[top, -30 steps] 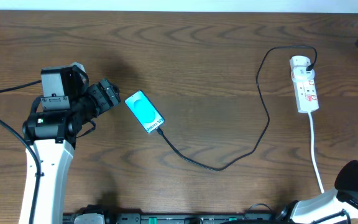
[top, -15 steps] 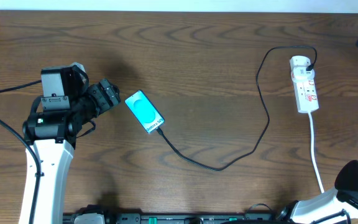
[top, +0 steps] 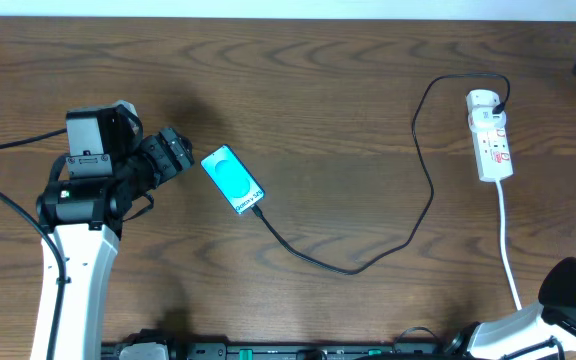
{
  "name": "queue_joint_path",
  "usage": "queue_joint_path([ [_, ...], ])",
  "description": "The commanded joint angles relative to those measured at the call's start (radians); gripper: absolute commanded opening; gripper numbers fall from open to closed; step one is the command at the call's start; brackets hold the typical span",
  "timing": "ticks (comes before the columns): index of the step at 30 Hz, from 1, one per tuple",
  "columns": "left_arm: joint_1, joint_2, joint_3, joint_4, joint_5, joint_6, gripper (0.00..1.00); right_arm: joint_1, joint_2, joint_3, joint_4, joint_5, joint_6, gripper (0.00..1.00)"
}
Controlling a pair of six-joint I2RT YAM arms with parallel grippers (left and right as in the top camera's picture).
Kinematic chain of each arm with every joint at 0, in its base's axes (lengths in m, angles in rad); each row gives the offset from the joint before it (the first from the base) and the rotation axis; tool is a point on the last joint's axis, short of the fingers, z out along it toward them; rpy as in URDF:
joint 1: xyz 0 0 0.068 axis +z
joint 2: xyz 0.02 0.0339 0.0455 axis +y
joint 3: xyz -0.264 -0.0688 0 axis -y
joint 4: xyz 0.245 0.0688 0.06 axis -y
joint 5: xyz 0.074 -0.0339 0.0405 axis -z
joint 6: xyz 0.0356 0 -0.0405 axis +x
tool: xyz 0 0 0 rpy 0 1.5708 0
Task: Plug charger to phone and switch on socket
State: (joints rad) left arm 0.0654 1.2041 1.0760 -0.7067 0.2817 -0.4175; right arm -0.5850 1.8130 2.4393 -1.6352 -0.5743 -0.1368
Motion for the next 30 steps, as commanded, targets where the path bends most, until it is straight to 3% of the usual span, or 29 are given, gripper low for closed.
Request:
queue_joint_path([
  [1, 0.005, -0.011, 0.030, 0.000, -0.014, 0.017, 0.90, 0.010, 0.001, 0.005, -0.004, 0.000, -0.011, 0.99],
  [17, 0.004, -0.045, 0.026, -0.086, -0.056, 0.021, 0.90, 0.010, 0.001, 0.005, -0.004, 0.000, -0.011, 0.99],
  [30, -0.011, -0.459, -0.090, -0.064, -0.190, 0.021, 0.90, 0.010, 0.001, 0.005, -0.004, 0.000, -0.010, 0.99],
])
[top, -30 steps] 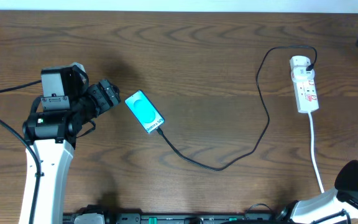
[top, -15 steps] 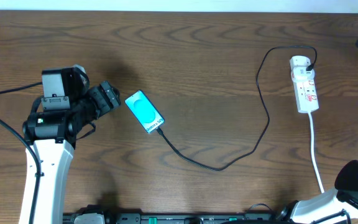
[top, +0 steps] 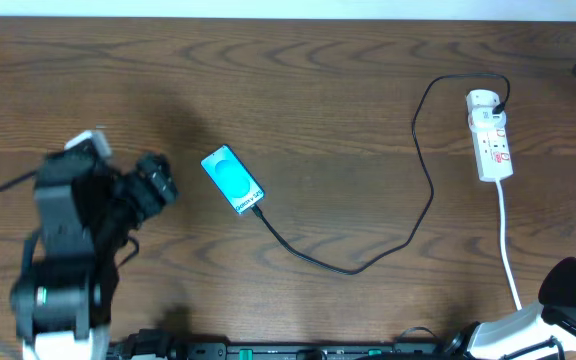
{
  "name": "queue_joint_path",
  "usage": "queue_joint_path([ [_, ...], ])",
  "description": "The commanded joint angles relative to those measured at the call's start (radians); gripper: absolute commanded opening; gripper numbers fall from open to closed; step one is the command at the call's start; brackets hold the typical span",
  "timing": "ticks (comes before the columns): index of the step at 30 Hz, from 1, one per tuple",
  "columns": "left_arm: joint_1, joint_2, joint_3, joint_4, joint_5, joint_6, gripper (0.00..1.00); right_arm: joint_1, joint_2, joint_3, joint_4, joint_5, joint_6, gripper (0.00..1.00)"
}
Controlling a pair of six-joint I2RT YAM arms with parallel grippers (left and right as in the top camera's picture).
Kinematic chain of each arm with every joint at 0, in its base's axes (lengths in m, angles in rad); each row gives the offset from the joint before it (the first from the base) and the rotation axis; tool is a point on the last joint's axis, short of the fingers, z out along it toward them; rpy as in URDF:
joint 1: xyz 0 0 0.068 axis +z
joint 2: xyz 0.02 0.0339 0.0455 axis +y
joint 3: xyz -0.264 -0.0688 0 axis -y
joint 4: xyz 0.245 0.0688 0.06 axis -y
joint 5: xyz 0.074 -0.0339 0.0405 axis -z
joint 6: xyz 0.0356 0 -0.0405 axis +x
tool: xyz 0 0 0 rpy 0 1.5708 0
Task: Plug charger to phone and switch on socket
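A turquoise phone [top: 232, 180] lies flat on the wooden table, left of centre. A black charger cable [top: 368, 262] is plugged into its lower right end and loops across to a white socket strip [top: 490, 137] at the right. The plug sits in the strip's far end. My left gripper [top: 160, 180] is to the left of the phone, apart from it; its fingers are too dark and foreshortened to tell open from shut. Only the base of my right arm [top: 568, 300] shows at the bottom right corner, and its gripper is out of view.
A dark object sits at the table's right edge. The strip's white lead [top: 508, 250] runs down toward the front edge. A black rail [top: 268, 352] lines the front of the table.
My left arm has drawn back toward the front left, and its gripper now sits farther from the phone. The phone, cable and socket strip have not moved.
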State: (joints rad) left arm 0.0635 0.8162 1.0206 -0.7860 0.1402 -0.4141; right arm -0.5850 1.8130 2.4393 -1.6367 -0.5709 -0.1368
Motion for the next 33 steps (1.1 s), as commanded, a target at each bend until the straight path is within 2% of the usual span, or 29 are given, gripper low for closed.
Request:
queue_joint_path([
  [1, -0.020, -0.118, -0.056, 0.043, -0.056, 0.017, 0.90, 0.010, 0.001, 0.005, -0.002, -0.003, -0.011, 0.99],
  [11, -0.042, -0.543, -0.373, 0.366, -0.063, 0.017, 0.90, 0.010, 0.001, 0.005, -0.002, -0.003, -0.011, 0.99],
  [20, -0.020, -0.792, -0.724, 0.824, -0.075, 0.017, 0.90, 0.010, 0.001, 0.005, -0.002, -0.003, -0.011, 0.99],
  [23, -0.004, -0.815, -0.798, 0.927, -0.086, 0.018, 0.90, 0.010, 0.001, 0.005, -0.002, -0.003, -0.010, 0.99],
  [33, 0.017, -0.815, -0.932, 0.960, -0.161, 0.018, 0.90, 0.010, 0.001, 0.005, -0.002, -0.003, -0.011, 0.99],
])
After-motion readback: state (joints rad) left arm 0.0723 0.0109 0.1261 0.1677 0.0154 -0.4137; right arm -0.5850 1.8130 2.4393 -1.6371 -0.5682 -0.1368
